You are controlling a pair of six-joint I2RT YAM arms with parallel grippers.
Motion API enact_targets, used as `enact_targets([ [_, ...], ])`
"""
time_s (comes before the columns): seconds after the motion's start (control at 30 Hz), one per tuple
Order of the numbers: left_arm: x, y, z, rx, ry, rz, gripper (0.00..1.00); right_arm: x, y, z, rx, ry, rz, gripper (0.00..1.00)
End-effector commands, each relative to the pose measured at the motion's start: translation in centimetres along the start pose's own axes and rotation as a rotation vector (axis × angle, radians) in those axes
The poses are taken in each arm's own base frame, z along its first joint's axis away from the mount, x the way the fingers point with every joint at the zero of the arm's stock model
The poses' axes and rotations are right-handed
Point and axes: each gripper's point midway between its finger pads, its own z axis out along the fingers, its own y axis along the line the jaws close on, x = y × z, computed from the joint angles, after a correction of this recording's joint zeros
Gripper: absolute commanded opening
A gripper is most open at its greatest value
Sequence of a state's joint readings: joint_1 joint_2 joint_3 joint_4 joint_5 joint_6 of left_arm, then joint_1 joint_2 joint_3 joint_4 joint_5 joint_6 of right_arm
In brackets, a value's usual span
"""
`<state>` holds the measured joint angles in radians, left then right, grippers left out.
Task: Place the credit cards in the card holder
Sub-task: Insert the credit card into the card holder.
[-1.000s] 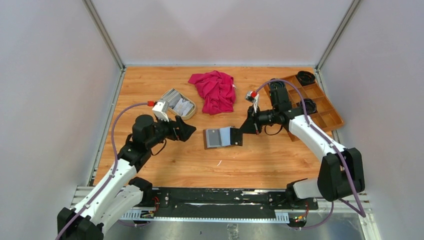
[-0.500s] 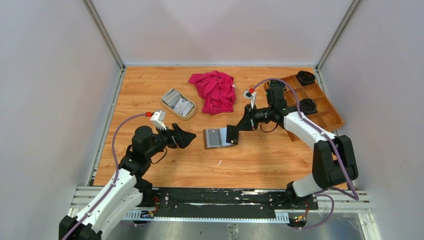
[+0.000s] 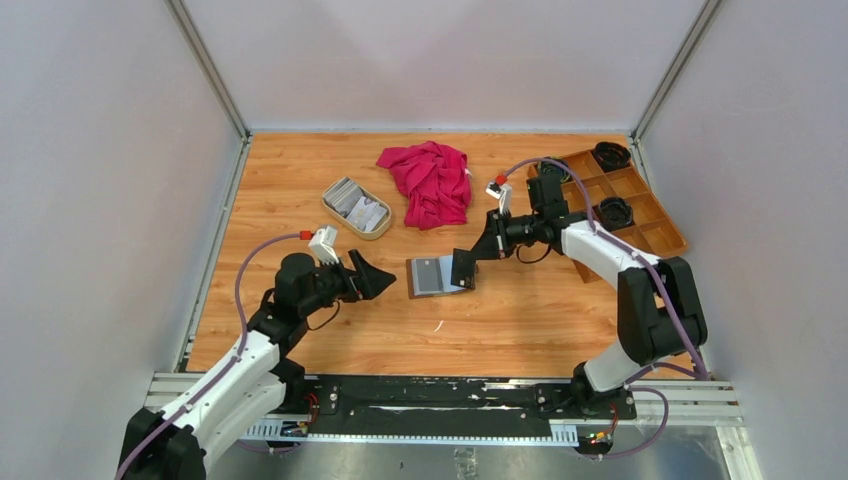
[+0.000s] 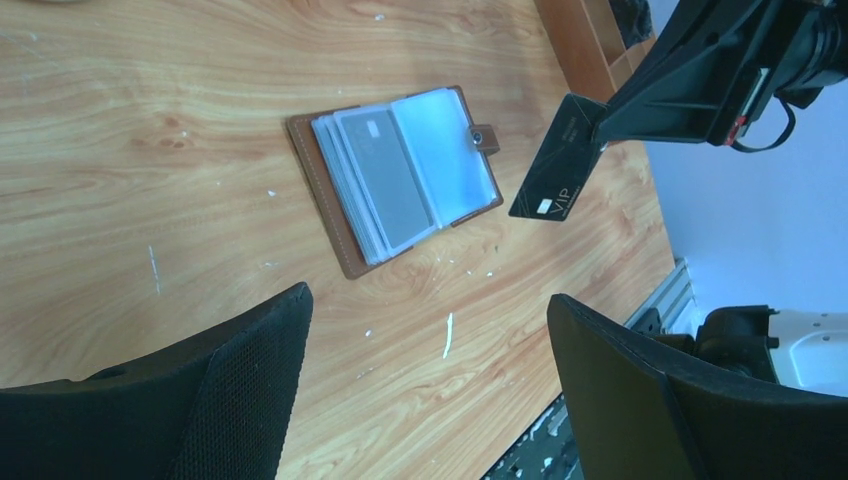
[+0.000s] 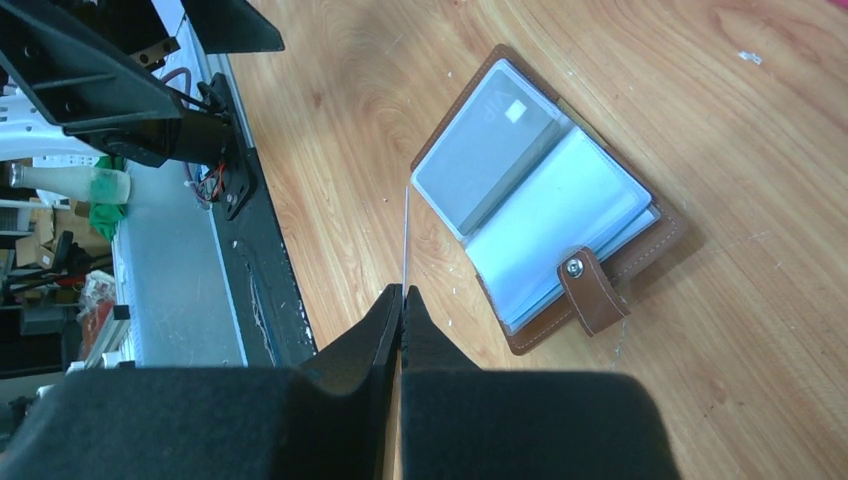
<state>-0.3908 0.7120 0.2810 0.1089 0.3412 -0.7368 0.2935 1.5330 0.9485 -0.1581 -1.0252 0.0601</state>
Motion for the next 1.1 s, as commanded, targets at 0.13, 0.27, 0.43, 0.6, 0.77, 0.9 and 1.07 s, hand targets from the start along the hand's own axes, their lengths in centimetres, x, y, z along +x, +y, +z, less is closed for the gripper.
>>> enact_targets([
  [0.13, 2.5, 0.0, 1.4, -0.019, 0.084, 0.039, 0.84, 0.0, -2.4, 0.4, 0.077, -0.002, 0.115, 0.00],
  [0.27, 3.0, -0.1, 2.5, -0.050, 0.120, 0.082, 0.76, 0.0, -3.0, 1.1, 0.063, 0.007, 0.172, 0.00],
  [0.43, 2.0, 0.0, 3.7, -0.075, 0.110, 0.125, 0.63, -0.2, -4.0, 2.5, 0.000, 0.048, 0.248, 0.00],
  [0.6, 1.4, -1.7, 5.2, 0.001, 0.120, 0.149, 0.49, -0.3, -4.6, 3.6, -0.025, 0.079, 0.274, 0.00],
  [0.77, 2.5, -1.3, 7.4, 0.010, 0.180, 0.161, 0.41, 0.3, -5.6, 4.4, -0.018, 0.100, 0.310, 0.00],
  [0.9, 3.5, -0.8, 8.9, 0.007, 0.227, 0.170, 0.35, 0.6, -5.9, 4.6, -0.020, 0.110, 0.326, 0.00],
  [1.07, 4.6, 0.0, 10.1, -0.007, 0.275, 0.182, 0.32, 0.8, -5.7, 4.7, -0.041, 0.116, 0.342, 0.00],
])
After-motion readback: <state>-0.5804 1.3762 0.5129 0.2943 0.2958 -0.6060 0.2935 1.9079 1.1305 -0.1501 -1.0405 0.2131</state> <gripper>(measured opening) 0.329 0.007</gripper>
